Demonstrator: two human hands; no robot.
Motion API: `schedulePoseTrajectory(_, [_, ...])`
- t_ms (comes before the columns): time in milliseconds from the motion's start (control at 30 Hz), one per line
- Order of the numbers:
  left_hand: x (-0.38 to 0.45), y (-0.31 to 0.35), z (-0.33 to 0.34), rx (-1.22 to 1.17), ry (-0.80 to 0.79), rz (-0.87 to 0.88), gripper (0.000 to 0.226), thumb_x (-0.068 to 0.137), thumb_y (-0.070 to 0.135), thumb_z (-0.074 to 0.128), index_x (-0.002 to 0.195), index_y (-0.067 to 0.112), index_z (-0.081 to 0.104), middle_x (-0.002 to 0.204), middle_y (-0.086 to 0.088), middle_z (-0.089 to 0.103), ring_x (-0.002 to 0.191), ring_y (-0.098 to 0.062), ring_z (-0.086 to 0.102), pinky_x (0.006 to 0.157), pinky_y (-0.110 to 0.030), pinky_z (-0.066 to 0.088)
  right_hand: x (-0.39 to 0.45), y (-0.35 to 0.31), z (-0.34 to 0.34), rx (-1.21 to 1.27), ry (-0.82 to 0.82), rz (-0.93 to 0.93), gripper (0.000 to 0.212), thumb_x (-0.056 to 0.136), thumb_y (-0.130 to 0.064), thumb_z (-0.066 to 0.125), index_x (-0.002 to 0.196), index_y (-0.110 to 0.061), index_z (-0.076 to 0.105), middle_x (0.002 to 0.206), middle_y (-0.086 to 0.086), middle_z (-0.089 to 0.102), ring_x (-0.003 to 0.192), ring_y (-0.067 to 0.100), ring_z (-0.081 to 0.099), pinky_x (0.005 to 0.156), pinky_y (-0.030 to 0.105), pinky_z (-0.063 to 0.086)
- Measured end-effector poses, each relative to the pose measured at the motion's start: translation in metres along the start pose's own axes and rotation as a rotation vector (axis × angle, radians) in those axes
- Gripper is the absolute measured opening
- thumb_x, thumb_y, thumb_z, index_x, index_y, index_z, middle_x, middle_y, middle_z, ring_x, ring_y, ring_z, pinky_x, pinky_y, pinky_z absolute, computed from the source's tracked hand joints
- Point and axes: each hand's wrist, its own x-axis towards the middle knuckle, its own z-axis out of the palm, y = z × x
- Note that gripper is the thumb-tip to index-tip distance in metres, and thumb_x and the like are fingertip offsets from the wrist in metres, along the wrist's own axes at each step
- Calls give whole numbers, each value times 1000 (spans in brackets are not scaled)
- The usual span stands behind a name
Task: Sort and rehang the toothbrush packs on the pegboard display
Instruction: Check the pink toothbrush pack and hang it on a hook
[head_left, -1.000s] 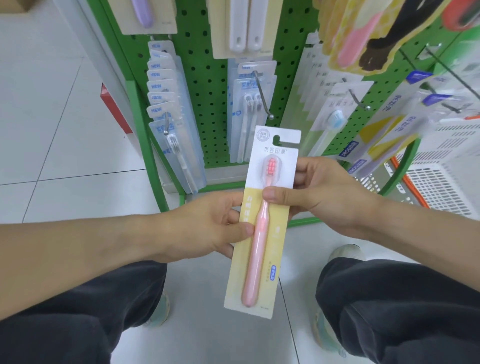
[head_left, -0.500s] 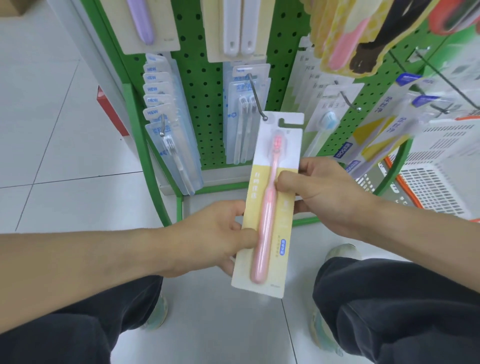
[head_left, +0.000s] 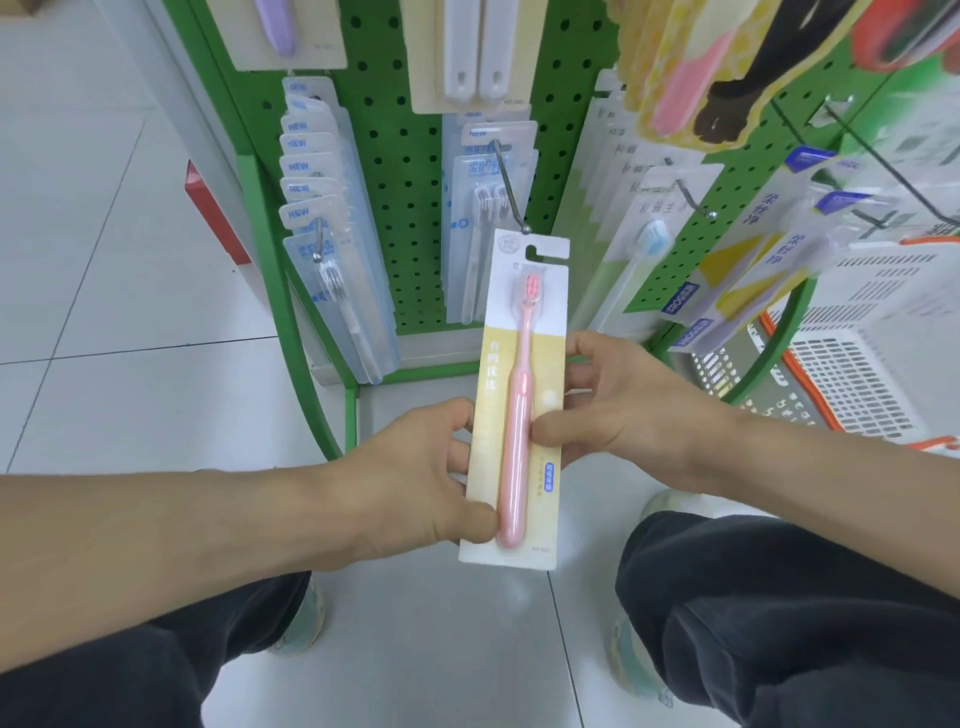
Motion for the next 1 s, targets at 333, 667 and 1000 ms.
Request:
schedulePoseTrajectory(333, [0, 2, -1, -43, 61, -18, 20, 95, 0, 59, 105, 16, 65, 77, 3, 77, 74, -16, 76, 62, -31, 62, -6, 9, 12, -256, -285, 130, 32, 79, 9, 75, 103, -13, 74, 97, 21, 73, 73, 30, 69, 60, 30, 59])
schedulePoseTrajectory(667, [4, 9, -18, -14, 258, 91, 14, 96, 31, 64, 94, 18, 60, 73, 0, 77, 61, -18, 74, 54, -33, 62, -8, 12, 9, -404, -561, 128, 21, 95, -16, 72, 111, -4, 70, 97, 20, 75, 79, 27, 75, 82, 42, 63])
schedulePoseTrajectory(1000, [4, 7, -16, 45, 334, 38, 44, 78, 37, 82, 106, 21, 52, 95, -1, 68, 68, -16, 75, 58, -40, 63, 0, 7, 7, -304, -265, -28, 10, 97, -12, 68, 101, -3, 66, 83, 24, 70, 73, 41, 74, 68, 44, 65])
